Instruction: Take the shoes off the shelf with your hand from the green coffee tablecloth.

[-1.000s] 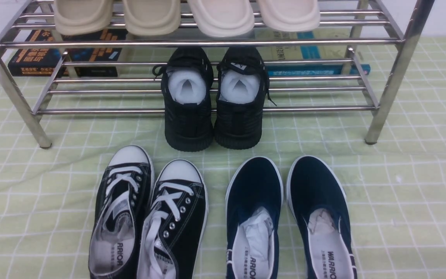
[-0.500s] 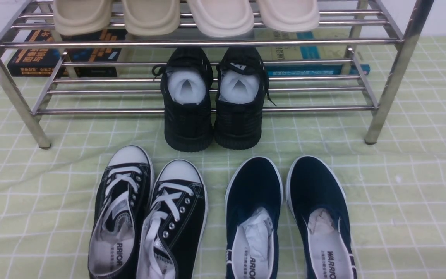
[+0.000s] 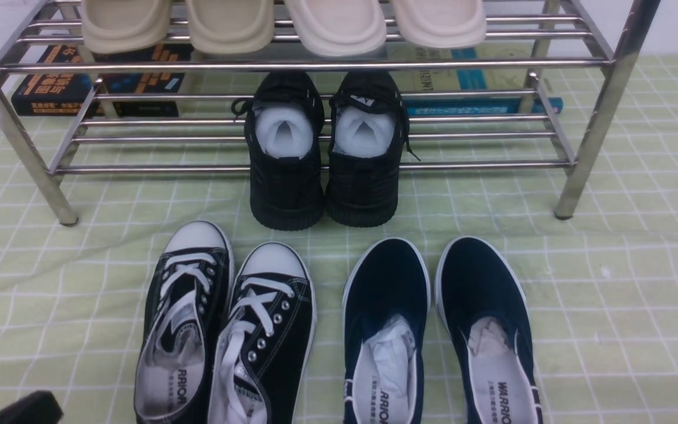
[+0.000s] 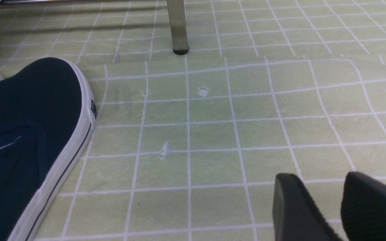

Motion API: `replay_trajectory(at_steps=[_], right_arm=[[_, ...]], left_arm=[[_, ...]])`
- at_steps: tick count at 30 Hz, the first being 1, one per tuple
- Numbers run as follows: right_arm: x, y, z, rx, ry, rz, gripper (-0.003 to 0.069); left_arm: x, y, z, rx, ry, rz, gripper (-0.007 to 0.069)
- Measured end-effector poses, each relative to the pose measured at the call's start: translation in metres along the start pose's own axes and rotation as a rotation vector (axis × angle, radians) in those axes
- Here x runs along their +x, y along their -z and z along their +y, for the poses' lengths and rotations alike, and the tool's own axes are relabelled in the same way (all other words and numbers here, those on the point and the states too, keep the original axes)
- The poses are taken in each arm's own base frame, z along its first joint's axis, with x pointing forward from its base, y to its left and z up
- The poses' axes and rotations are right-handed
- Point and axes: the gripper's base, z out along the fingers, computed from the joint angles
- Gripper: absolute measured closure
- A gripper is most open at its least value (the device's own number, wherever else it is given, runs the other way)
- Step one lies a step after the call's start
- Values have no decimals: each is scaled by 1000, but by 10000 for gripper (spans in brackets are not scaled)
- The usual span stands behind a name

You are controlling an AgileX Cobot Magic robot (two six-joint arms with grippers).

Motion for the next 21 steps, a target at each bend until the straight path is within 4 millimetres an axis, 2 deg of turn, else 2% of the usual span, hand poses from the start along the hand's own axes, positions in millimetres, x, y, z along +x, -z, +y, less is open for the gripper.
replay_trajectory(at_steps=[5, 8, 21], right_arm=[[0, 0, 0, 0, 0, 0, 418], [0, 0, 0, 0, 0, 0, 418], [0, 0, 0, 0, 0, 0, 418]], left_arm=[[33, -14, 11, -37, -41, 69, 599], [44, -17, 17, -96, -56, 90, 594], [42, -15, 29, -314, -145, 41, 587]])
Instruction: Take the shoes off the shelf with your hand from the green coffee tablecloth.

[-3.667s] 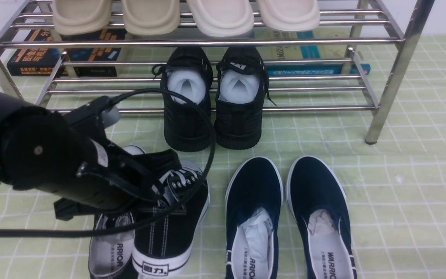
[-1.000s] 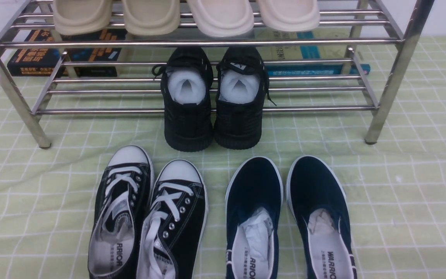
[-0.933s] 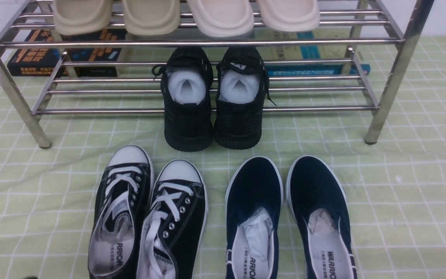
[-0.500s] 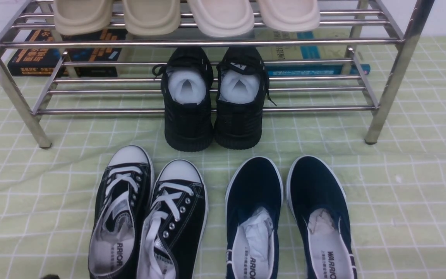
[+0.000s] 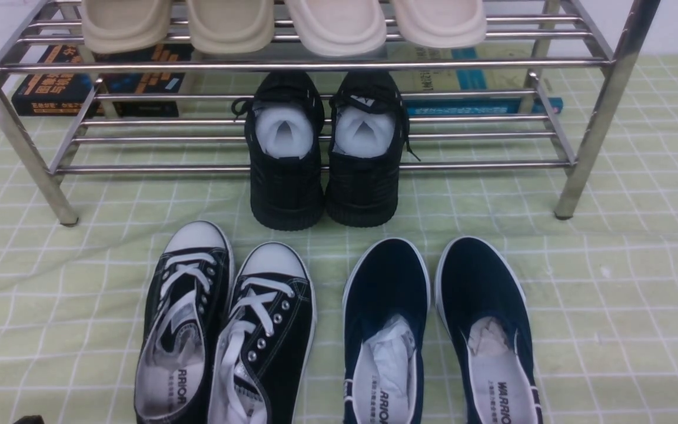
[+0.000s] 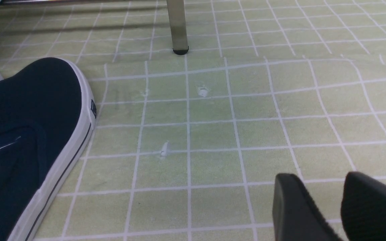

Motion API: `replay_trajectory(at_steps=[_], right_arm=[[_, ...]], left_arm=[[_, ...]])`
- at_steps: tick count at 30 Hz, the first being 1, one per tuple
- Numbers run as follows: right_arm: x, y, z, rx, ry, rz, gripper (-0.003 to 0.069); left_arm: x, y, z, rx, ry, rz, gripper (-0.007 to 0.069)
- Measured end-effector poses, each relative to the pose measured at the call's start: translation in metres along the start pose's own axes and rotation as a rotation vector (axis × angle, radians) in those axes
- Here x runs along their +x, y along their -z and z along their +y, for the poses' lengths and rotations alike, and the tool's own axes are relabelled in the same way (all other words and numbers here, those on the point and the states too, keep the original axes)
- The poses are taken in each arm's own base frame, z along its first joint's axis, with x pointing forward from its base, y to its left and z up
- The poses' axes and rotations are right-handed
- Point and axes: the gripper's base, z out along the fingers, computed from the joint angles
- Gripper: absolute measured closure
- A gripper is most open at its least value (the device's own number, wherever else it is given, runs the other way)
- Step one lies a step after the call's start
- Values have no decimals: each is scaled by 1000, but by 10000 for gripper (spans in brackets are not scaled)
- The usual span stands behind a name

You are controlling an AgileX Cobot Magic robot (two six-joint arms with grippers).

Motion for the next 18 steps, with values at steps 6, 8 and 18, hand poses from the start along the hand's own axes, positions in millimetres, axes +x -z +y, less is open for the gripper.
replay_trajectory(at_steps=[6, 8, 18], right_arm=[[0, 0, 0, 0, 0, 0, 418], [0, 0, 0, 0, 0, 0, 418], [0, 0, 0, 0, 0, 0, 418]], left_arm=[[0, 0, 4, -65, 12, -7, 581], [0, 0, 5, -96, 22, -10, 581], [-1, 2, 11, -209, 45, -28, 571]])
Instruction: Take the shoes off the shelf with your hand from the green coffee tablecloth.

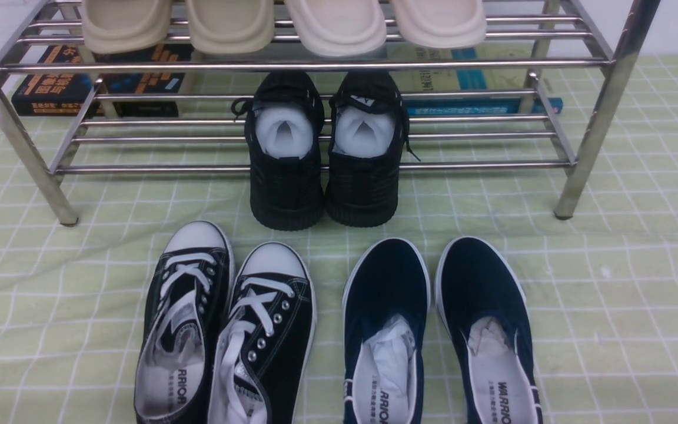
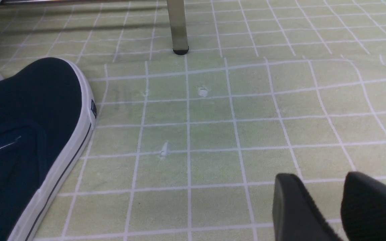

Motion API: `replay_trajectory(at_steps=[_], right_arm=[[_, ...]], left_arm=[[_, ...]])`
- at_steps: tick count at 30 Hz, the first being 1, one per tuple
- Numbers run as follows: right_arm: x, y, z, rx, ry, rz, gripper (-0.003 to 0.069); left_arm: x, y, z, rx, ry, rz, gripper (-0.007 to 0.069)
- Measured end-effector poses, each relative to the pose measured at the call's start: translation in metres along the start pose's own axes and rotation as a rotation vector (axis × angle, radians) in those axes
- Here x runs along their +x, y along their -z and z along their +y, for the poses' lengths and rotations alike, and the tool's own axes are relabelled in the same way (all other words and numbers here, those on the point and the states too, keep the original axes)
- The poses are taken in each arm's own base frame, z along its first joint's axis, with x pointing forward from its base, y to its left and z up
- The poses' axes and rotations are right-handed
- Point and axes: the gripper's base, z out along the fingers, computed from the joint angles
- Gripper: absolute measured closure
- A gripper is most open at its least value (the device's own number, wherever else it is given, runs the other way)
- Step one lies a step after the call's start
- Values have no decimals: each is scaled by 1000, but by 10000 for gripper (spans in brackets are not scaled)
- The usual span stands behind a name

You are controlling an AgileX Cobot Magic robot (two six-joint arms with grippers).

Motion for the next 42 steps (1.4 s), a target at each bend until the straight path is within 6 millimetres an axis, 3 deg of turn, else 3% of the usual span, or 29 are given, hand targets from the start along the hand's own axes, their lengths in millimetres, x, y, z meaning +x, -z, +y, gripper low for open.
replay_trajectory(at_steps=[42], right_arm=[[0, 0, 0, 0, 0, 0, 418]], left_arm=[[0, 0, 1, -9, -14, -2, 535]])
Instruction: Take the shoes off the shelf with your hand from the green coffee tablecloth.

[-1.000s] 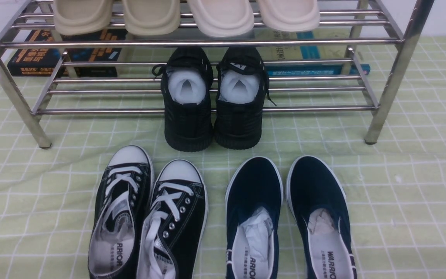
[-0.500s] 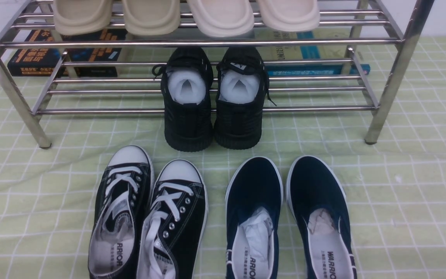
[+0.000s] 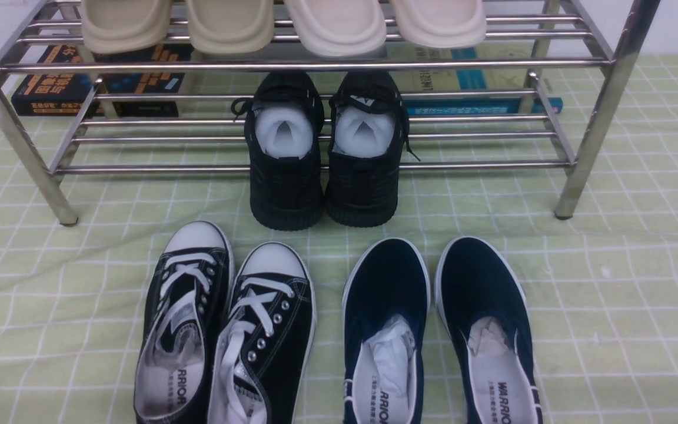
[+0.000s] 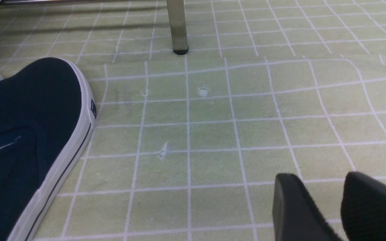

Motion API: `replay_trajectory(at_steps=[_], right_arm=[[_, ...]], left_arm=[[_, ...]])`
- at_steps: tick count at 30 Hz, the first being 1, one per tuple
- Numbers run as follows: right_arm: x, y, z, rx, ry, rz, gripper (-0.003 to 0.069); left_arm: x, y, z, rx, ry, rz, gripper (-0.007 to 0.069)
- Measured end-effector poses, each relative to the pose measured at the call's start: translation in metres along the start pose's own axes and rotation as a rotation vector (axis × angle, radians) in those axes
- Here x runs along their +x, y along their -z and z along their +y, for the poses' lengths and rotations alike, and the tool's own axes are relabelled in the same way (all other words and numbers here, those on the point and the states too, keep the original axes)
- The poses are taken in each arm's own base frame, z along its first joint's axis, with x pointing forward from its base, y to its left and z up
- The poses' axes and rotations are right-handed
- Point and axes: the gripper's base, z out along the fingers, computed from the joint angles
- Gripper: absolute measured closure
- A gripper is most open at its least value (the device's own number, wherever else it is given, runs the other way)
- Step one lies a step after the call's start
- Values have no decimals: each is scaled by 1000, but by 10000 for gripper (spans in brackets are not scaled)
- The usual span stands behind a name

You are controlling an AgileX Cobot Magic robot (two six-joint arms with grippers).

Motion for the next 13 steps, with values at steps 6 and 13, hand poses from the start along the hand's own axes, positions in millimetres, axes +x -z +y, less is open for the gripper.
replay_trajectory(at_steps=[6, 13], right_arm=[[0, 0, 0, 0, 0, 0, 418], [0, 0, 0, 0, 0, 0, 418]], left_arm=[[0, 0, 0, 0, -2, 0, 535], [0, 0, 0, 0, -2, 0, 525]])
